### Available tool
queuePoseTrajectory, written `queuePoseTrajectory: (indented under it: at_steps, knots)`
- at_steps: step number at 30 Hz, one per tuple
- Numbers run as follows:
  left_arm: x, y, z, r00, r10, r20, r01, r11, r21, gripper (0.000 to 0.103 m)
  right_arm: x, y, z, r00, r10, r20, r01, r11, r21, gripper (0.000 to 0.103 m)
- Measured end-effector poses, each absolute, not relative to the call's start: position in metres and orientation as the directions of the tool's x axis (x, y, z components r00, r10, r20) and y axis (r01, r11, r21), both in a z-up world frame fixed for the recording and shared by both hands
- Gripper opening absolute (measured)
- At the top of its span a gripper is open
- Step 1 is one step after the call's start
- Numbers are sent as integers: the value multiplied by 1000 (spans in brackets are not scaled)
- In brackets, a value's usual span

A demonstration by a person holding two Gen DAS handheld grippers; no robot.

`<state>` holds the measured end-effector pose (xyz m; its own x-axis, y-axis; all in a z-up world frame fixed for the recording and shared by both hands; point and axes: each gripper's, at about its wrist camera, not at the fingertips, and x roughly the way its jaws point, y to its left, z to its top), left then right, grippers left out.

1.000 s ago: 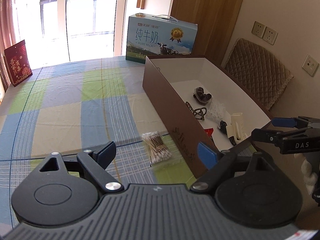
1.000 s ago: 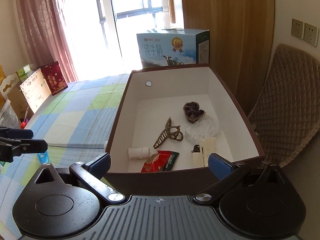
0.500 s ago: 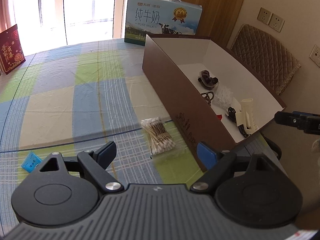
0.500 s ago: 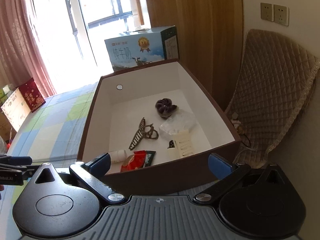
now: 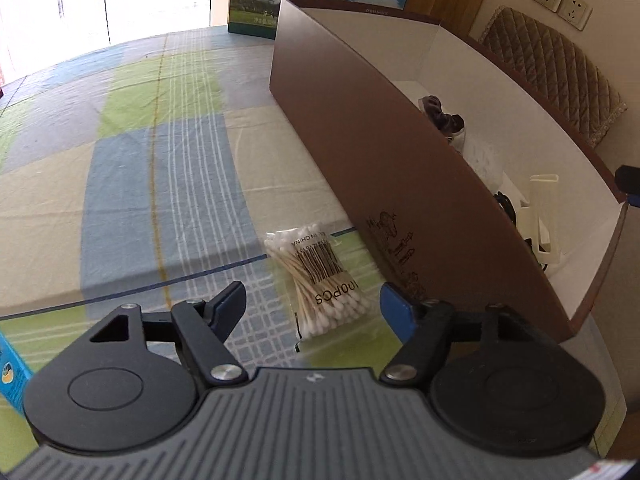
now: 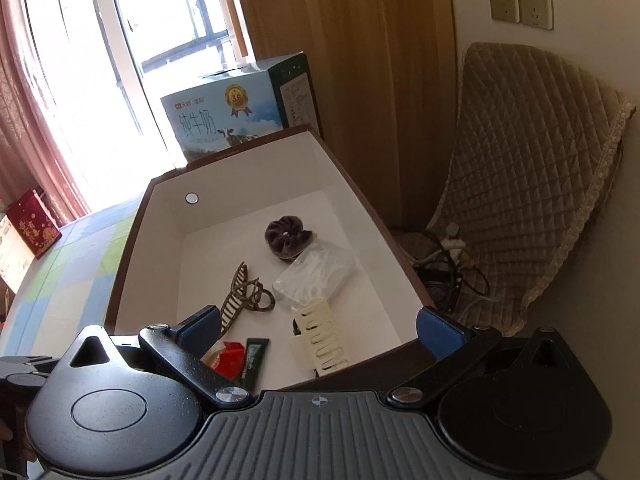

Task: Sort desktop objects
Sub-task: 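Close left tool on the cotton swab packet on the table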

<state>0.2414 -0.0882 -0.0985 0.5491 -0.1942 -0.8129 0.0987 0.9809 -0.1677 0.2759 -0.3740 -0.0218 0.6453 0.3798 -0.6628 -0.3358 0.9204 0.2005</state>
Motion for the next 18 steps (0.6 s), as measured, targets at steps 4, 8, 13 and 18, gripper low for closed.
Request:
queuePoseTrajectory:
  at_steps: [4, 8, 13, 18]
  knots:
    - [255, -90, -112, 531, -200, -823, 122, 980, -159, 62, 288, -380, -21, 654, 381, -654, -308, 923, 230, 101]
    - [265, -92, -119, 525, -205, -826, 134, 978, -158, 57, 293, -385, -20, 659, 375, -652, -292, 926, 239, 101]
    - [265, -104, -125, 539, -158, -827, 200, 978, -56, 44, 293, -386, -23, 660, 361, -659, -277, 932, 234, 101]
    - [255, -99, -124, 538, -154, -829, 216, 976, -41, 26, 287, -385, -25, 664, 348, -662, -277, 937, 215, 101]
